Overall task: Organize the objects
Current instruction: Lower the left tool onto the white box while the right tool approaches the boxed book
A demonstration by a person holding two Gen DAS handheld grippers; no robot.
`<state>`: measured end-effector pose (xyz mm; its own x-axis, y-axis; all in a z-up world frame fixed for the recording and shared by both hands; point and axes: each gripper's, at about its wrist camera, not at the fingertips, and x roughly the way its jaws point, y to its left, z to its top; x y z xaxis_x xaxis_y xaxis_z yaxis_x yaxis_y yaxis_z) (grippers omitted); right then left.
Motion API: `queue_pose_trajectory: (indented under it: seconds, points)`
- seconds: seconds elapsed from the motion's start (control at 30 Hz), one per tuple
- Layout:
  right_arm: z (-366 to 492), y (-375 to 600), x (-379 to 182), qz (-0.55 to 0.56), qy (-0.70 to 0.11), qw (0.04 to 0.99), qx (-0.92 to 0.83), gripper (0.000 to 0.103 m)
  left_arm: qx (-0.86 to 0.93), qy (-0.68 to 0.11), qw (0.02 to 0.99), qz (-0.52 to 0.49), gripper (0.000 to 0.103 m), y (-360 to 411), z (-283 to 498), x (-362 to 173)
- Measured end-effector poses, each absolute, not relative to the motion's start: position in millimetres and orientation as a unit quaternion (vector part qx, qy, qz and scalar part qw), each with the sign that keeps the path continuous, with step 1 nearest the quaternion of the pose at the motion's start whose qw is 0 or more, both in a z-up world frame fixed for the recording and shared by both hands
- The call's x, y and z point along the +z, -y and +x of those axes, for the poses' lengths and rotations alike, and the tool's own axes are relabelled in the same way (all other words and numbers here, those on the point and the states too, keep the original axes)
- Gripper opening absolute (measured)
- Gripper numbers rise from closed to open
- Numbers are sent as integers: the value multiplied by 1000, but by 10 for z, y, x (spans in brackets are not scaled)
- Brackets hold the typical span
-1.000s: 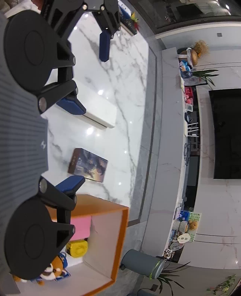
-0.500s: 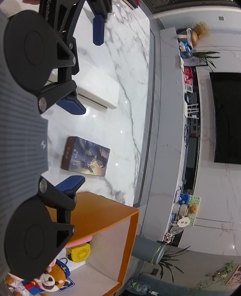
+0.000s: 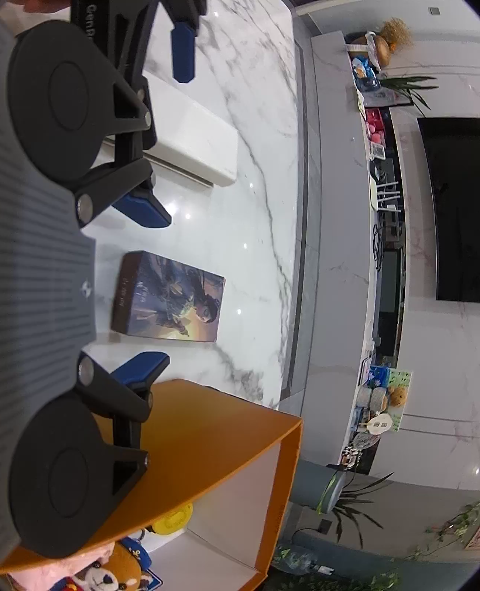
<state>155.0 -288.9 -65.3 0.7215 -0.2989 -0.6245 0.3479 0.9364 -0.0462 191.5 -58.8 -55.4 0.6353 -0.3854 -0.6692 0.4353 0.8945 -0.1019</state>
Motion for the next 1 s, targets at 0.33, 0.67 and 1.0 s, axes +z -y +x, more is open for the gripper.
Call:
queue_pose_trajectory:
  seconds: [0.33, 0.67, 1.0]
  points:
    - [1772, 2940, -843, 39, -350, 916, -191, 73, -222, -372, 900, 37, 103, 648, 2054, -656]
    - [1831, 3045, -938, 66, -363, 909, -192, 67, -226, -361, 901, 85, 103, 770, 2054, -695]
    - [1898, 3032, -972, 55, -350, 917, -183, 66, -232, -347, 905, 88, 80, 792, 1968, -685]
